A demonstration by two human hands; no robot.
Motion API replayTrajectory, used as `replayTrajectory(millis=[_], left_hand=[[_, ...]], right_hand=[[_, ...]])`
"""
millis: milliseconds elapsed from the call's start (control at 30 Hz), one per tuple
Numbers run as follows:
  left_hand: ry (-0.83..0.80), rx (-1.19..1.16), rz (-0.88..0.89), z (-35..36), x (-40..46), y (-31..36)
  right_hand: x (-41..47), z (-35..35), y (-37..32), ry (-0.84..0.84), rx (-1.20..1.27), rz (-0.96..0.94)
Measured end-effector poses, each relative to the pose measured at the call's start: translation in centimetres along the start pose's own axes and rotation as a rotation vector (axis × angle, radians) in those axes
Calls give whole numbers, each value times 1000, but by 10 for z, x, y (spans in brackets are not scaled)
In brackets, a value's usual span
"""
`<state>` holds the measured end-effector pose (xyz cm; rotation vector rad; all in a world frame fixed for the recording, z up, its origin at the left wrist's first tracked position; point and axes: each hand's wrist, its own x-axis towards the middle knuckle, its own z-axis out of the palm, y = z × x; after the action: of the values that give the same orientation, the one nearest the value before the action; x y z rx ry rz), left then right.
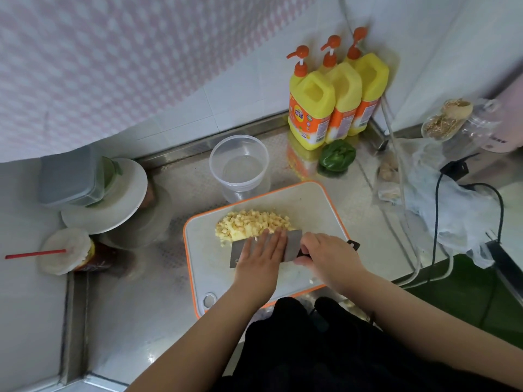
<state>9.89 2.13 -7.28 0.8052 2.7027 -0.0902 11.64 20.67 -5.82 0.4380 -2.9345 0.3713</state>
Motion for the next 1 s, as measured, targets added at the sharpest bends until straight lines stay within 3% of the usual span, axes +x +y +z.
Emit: replayTrajectory(millis=[133, 300, 367, 467, 533, 667, 1000], left_hand=[[-117, -19, -119, 2, -5, -16], [-118, -136, -265, 13, -7, -37], [-29, -251, -335, 14, -6, -41], [248, -471, -422, 14, -11, -42], [334, -583, -488, 15, -15, -41], [410, -782, -601, 23, -14, -40], [500, -695, -536, 37, 10, -43]], right_hand=[[-8, -1, 14, 56, 12, 38], [-24, -8, 34, -80, 106, 150], [-30, -18, 39, -137, 216, 323], [-33, -28, 46, -239, 554, 653], [-34, -24, 50, -257, 718, 763], [-26, -9, 56, -177, 788, 824], [0, 36, 77, -380, 769, 1000]])
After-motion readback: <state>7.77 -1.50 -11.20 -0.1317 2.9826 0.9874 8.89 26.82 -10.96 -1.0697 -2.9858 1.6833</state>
